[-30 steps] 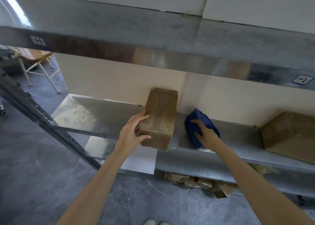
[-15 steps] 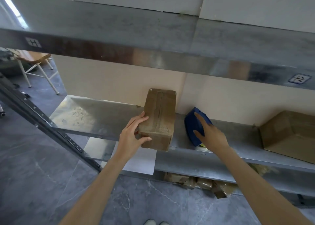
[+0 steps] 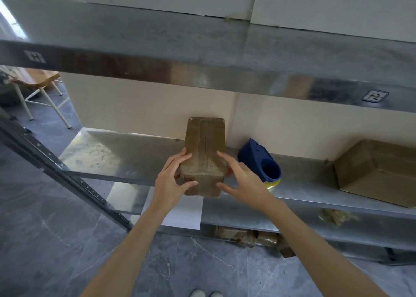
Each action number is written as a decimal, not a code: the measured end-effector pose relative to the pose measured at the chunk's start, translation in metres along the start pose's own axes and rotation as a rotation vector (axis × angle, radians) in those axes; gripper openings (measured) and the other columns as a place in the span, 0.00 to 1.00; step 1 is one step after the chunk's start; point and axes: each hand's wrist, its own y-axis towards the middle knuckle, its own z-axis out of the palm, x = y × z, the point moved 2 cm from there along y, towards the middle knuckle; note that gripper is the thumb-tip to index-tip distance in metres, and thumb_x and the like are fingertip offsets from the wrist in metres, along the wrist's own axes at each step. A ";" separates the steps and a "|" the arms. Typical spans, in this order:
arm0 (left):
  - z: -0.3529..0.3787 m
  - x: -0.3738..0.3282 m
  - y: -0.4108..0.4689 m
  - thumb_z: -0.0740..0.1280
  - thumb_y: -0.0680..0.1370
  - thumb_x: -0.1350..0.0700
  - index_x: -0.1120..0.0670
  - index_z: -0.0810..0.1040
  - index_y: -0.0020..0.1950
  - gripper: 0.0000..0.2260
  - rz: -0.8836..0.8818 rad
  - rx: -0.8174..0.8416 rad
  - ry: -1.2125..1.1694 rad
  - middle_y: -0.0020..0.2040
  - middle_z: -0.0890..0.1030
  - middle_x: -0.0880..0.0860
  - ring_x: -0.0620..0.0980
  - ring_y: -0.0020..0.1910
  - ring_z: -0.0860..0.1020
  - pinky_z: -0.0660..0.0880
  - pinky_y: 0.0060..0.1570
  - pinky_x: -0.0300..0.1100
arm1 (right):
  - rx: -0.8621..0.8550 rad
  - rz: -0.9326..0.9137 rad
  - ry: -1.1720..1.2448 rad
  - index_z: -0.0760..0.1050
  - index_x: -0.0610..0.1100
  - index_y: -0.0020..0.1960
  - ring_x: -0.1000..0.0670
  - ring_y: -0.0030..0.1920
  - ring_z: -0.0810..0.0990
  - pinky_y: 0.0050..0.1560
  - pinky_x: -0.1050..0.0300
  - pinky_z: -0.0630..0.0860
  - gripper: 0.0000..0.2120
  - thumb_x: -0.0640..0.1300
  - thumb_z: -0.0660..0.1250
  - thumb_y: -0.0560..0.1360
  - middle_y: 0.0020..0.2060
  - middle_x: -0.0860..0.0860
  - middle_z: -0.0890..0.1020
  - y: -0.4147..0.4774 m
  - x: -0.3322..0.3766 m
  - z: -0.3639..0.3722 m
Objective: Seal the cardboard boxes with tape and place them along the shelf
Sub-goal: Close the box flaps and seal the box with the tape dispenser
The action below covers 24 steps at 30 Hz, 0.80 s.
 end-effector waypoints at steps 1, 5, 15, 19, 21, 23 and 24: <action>-0.001 0.000 0.000 0.79 0.68 0.57 0.54 0.73 0.71 0.33 -0.002 0.016 -0.007 0.72 0.70 0.47 0.43 0.70 0.69 0.75 0.65 0.49 | -0.008 0.016 -0.004 0.48 0.64 0.76 0.57 0.56 0.74 0.57 0.57 0.77 0.39 0.60 0.68 0.74 0.61 0.55 0.75 0.001 -0.002 0.000; -0.009 -0.003 0.003 0.77 0.68 0.47 0.53 0.73 0.71 0.33 -0.018 0.086 -0.079 0.71 0.70 0.46 0.44 0.70 0.70 0.76 0.64 0.47 | -0.102 0.027 -0.060 0.55 0.60 0.76 0.54 0.59 0.72 0.53 0.57 0.77 0.38 0.71 0.62 0.71 0.63 0.53 0.72 0.005 -0.002 0.002; -0.017 0.000 0.010 0.74 0.70 0.51 0.54 0.76 0.68 0.27 -0.009 0.132 -0.058 0.67 0.72 0.45 0.42 0.67 0.72 0.78 0.61 0.50 | -0.150 0.046 -0.202 0.68 0.49 0.71 0.52 0.59 0.73 0.50 0.58 0.79 0.38 0.72 0.57 0.69 0.63 0.51 0.71 0.010 0.003 0.000; -0.009 -0.005 0.007 0.75 0.71 0.46 0.51 0.77 0.66 0.25 -0.012 0.044 -0.024 0.67 0.73 0.45 0.42 0.66 0.72 0.78 0.60 0.42 | -0.152 0.127 -0.070 0.66 0.51 0.71 0.54 0.59 0.74 0.54 0.56 0.79 0.38 0.75 0.56 0.70 0.66 0.53 0.67 0.008 0.012 0.003; -0.001 -0.011 0.005 0.76 0.72 0.52 0.50 0.79 0.63 0.20 0.000 -0.078 0.018 0.65 0.75 0.44 0.39 0.63 0.74 0.78 0.58 0.39 | -0.191 0.167 -0.045 0.66 0.49 0.70 0.53 0.55 0.77 0.51 0.58 0.80 0.35 0.72 0.59 0.72 0.66 0.52 0.66 0.009 0.019 0.010; 0.004 -0.017 0.004 0.76 0.72 0.57 0.51 0.80 0.59 0.17 -0.005 -0.175 0.040 0.63 0.77 0.44 0.37 0.59 0.76 0.77 0.55 0.35 | -0.225 0.194 -0.027 0.66 0.48 0.68 0.52 0.50 0.78 0.46 0.59 0.81 0.30 0.65 0.65 0.74 0.66 0.51 0.66 0.011 0.024 0.017; 0.006 -0.018 0.004 0.75 0.72 0.59 0.52 0.81 0.58 0.16 -0.013 -0.199 0.036 0.62 0.78 0.44 0.36 0.56 0.77 0.77 0.53 0.34 | -0.235 0.202 -0.006 0.66 0.47 0.67 0.52 0.49 0.78 0.45 0.60 0.80 0.28 0.61 0.67 0.75 0.65 0.50 0.66 0.012 0.025 0.019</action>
